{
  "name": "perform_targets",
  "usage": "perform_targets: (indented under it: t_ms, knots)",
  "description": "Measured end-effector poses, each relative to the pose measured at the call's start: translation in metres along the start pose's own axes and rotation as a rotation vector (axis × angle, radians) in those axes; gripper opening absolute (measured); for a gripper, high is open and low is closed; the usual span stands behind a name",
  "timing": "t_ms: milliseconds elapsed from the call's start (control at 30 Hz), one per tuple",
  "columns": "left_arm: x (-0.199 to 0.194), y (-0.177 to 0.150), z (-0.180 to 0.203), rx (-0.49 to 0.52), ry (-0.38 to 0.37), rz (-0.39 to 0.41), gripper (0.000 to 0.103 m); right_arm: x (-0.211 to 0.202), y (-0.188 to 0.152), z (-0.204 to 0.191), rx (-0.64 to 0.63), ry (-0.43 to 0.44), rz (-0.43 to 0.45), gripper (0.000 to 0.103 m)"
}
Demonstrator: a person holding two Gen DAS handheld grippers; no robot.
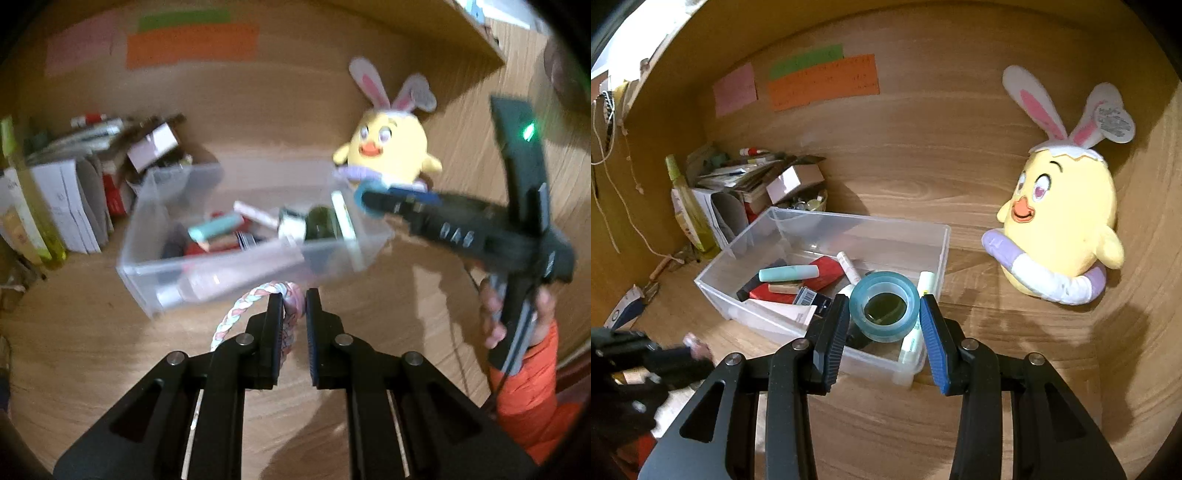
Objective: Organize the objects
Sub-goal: 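Carry the bracelet over the bin with the left tool while the right carries the tape roll there, then release the tape roll into the bin with the right tool while the left releases the bracelet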
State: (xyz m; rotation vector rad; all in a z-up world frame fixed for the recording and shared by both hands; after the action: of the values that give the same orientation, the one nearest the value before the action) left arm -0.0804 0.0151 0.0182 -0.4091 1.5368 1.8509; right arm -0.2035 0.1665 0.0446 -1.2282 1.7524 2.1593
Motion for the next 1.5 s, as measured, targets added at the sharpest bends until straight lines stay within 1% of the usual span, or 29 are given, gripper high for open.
perform_targets:
  t_ms: [100, 267, 400, 500, 567, 700, 767, 900, 1000, 1033, 1100, 1133, 1167, 1200, 1267, 1333, 1433, 1500]
  knots:
    - [-0.005, 0.015, -0.007, 0.002, 0.024, 0.028, 0.011, 0.011, 0.002, -0.003, -0.003, 0.005, -0.02, 0.036]
    - [-0.001, 0.036, -0.022, 0.007, 0.076, 0.043, 0.011, 0.03, 0.003, -0.01, -0.015, 0.01, -0.063, 0.036]
    - [0.01, 0.051, -0.035, 0.01, 0.097, 0.048, 0.011, 0.041, 0.003, -0.013, -0.024, 0.003, -0.081, 0.036]
    - [0.025, 0.058, -0.043, 0.002, 0.092, 0.032, 0.011, 0.046, 0.003, -0.013, -0.024, -0.001, -0.093, 0.036]
    - [0.041, 0.06, -0.048, -0.006, 0.084, -0.003, 0.011, 0.05, 0.003, -0.014, -0.028, -0.004, -0.102, 0.036]
    - [0.066, 0.058, -0.054, -0.003, 0.091, -0.055, 0.011, 0.056, 0.003, -0.016, -0.038, -0.021, -0.108, 0.036]
    - [0.074, 0.057, -0.055, -0.003, 0.09, -0.07, 0.011, 0.058, 0.003, -0.016, -0.047, -0.03, -0.114, 0.036]
    - [0.081, 0.056, -0.057, 0.003, 0.085, -0.075, 0.011, 0.063, 0.003, -0.018, -0.066, -0.041, -0.122, 0.036]
    - [0.079, 0.055, -0.055, 0.02, 0.092, -0.064, 0.012, 0.065, 0.003, -0.02, -0.076, -0.045, -0.12, 0.036]
    - [0.079, 0.055, -0.055, 0.022, 0.094, -0.062, 0.016, 0.065, 0.003, -0.021, -0.078, -0.048, -0.12, 0.036]
    - [0.075, 0.055, -0.054, 0.03, 0.096, -0.045, 0.027, 0.066, 0.003, -0.023, -0.085, -0.056, -0.117, 0.036]
    - [0.072, 0.054, -0.054, 0.033, 0.103, -0.031, 0.037, 0.066, 0.003, -0.024, -0.09, -0.065, -0.117, 0.036]
    - [0.07, 0.054, -0.053, 0.035, 0.106, -0.022, 0.044, 0.066, 0.003, -0.025, -0.095, -0.07, -0.115, 0.036]
    - [0.067, 0.053, -0.053, 0.039, 0.11, -0.006, 0.046, 0.065, 0.003, -0.026, -0.099, -0.074, -0.114, 0.036]
    - [0.061, 0.051, -0.052, 0.041, 0.109, 0.014, 0.052, 0.064, 0.003, -0.026, -0.104, -0.076, -0.114, 0.041]
    - [0.053, 0.048, -0.051, 0.046, 0.107, 0.032, 0.054, 0.06, 0.004, -0.026, -0.101, -0.081, -0.102, 0.052]
    - [0.045, 0.044, -0.051, 0.047, 0.115, 0.053, 0.061, 0.052, 0.006, -0.025, -0.099, -0.089, -0.074, 0.057]
    - [0.038, 0.041, -0.051, 0.047, 0.122, 0.069, 0.063, 0.047, 0.007, -0.026, -0.097, -0.088, -0.064, 0.057]
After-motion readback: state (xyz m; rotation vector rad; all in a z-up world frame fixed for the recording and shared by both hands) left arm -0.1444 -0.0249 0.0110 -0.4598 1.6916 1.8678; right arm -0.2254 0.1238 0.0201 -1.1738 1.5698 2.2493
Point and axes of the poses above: each gripper's, at about its wrist camera, not at the fingertips, and x roughly the way its jaws point, z to its right, y to its top, the point moved 1 cm from there along x, roughly the way its jaws point, and after that the axes turned 8 degrees about -y, right-handed, at the moved point
